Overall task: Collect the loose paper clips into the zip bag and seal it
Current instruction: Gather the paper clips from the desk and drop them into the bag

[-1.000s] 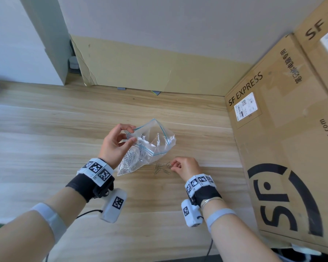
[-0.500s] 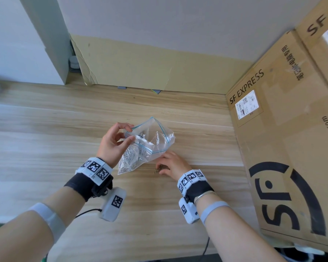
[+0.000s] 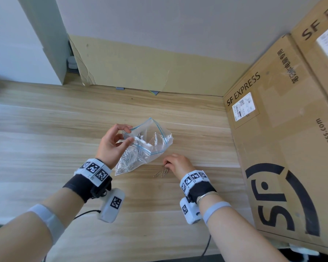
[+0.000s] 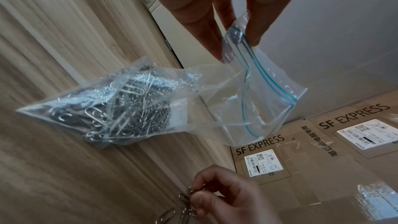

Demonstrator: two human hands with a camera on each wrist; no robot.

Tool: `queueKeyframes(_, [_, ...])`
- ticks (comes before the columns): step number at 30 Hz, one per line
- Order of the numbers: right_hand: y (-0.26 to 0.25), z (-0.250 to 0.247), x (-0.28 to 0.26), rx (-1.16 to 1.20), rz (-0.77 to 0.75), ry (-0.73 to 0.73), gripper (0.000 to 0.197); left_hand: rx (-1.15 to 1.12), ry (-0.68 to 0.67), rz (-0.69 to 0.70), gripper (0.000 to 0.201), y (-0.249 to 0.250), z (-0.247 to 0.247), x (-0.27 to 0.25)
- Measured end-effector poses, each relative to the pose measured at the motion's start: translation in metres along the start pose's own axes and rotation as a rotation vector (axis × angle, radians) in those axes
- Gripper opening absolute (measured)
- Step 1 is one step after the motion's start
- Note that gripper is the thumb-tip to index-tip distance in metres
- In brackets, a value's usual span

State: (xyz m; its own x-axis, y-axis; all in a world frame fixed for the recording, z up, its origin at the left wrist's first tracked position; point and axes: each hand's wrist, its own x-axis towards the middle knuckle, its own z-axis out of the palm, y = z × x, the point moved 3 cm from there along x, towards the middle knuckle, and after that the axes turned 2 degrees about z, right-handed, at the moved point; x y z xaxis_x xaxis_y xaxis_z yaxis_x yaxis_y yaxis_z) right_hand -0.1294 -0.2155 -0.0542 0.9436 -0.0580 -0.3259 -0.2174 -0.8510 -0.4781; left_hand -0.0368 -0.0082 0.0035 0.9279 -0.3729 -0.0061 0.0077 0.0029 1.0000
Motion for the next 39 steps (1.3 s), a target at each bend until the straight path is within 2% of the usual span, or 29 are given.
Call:
queueKeyframes(3, [0.000,-0.028,-0.010,0.109,-0.015,0.198,0.007,-0.003,0.009,0.002,0.035,0.001,-0.001,0.000])
queueKeyframes(6, [-0.008,-0.067,-0.015,0.111,-0.058,0.392,0.005,0.007,0.024,0.012,0.034,0.001,0.000,0.002])
queueKeyframes(9, [-0.029,-0.097,-0.011,0.120,-0.157,0.549,0.006,0.016,0.028,0.024,0.034,0.001,0.003,0.002])
queueKeyframes(13, [-0.067,-0.098,0.005,0.103,-0.301,0.508,0.004,0.022,0.014,0.028,0.042,-0.001,0.007,0.003])
queueKeyframes(16, [-0.078,-0.085,0.017,0.114,-0.316,0.454,0.005,0.021,0.004,0.034,0.042,-0.001,0.008,0.004])
queueKeyframes(18, [-0.077,-0.080,0.019,0.135,-0.302,0.427,0.011,-0.002,0.011,0.026,0.034,-0.002,0.007,0.003])
queueKeyframes(20, [-0.072,-0.084,0.017,0.190,-0.286,0.464,0.013,-0.020,0.019,0.021,0.027,-0.002,0.006,0.004])
queueKeyframes(22, [-0.063,-0.091,0.013,0.243,-0.258,0.565,0.007,-0.016,0.024,0.027,0.026,-0.002,0.006,0.005])
queueKeyframes(25, [-0.042,-0.092,0.006,0.196,-0.207,0.648,0.005,-0.021,0.025,0.036,0.021,-0.004,0.006,0.004])
queueKeyframes(28, [-0.021,-0.075,-0.001,0.162,-0.115,0.586,0.006,-0.013,0.018,0.039,0.013,-0.006,0.005,0.003])
queueKeyframes(33, [-0.001,-0.027,-0.010,0.106,-0.002,0.221,0.013,0.003,0.020,0.049,0.012,-0.010,0.004,0.004])
queueKeyframes(37, [0.004,-0.007,-0.011,-0.070,0.108,-0.099,0.042,0.013,0.020,0.058,0.012,-0.010,0.004,0.004])
queueKeyframes(39, [0.002,-0.004,-0.010,-0.117,0.103,-0.115,0.040,0.013,0.021,0.058,0.011,-0.011,0.004,0.004])
